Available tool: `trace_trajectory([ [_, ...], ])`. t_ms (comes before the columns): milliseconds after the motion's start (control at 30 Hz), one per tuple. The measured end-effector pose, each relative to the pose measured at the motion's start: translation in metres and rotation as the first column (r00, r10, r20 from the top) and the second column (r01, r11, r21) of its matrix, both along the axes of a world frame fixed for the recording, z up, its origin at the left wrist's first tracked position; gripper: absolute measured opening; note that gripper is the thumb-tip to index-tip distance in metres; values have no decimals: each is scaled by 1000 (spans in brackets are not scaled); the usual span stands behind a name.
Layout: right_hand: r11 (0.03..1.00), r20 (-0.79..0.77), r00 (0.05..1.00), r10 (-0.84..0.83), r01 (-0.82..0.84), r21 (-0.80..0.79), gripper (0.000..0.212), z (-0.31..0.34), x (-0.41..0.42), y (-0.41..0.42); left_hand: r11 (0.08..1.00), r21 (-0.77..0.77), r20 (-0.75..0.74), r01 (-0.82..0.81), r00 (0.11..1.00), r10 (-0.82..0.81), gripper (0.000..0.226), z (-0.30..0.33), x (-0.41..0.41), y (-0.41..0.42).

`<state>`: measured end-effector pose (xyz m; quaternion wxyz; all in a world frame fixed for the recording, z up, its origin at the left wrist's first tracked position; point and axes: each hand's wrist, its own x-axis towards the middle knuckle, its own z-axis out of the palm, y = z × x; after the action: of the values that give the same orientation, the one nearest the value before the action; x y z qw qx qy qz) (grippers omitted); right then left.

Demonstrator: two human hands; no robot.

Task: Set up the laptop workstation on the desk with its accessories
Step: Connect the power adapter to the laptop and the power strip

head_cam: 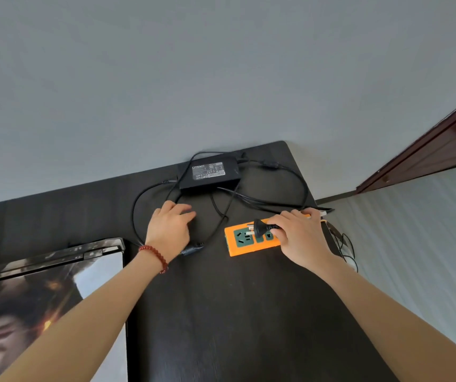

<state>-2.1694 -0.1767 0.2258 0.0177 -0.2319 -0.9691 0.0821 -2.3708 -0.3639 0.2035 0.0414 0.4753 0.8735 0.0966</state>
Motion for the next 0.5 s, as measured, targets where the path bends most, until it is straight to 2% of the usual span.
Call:
trace_trajectory([
  [67, 1000, 0, 1000, 3, -3, 1, 17, 0, 0, 0, 989, 126, -37, 78, 997, -74, 42, 9, 21, -2],
  [100, 1000, 7, 1000, 5, -5, 4, 17, 0, 0, 0, 978, 138, -37, 153, 988, -150, 46, 11, 33, -3],
  [167, 1000, 35, 999, 5, -5, -1, 18, 1, -1, 1, 936, 87, -58, 341, 940, -337, 47, 9, 54, -3],
  [233, 1000, 65, 998, 4, -3, -8, 19, 2, -1, 1, 884, -29, -83, 467, 880, -468, 44, 0, 62, -3],
  [400, 998, 115, 993, -3, 9, -56, 24, 5, 0, 1, 831, -122, -96, 542, 827, -554, 35, -1, 53, 4],
  [500, 999, 144, 990, 8, -1, -48, 26, 8, -1, 0, 852, -181, -132, 491, 847, -516, 37, 0, 44, 4],
])
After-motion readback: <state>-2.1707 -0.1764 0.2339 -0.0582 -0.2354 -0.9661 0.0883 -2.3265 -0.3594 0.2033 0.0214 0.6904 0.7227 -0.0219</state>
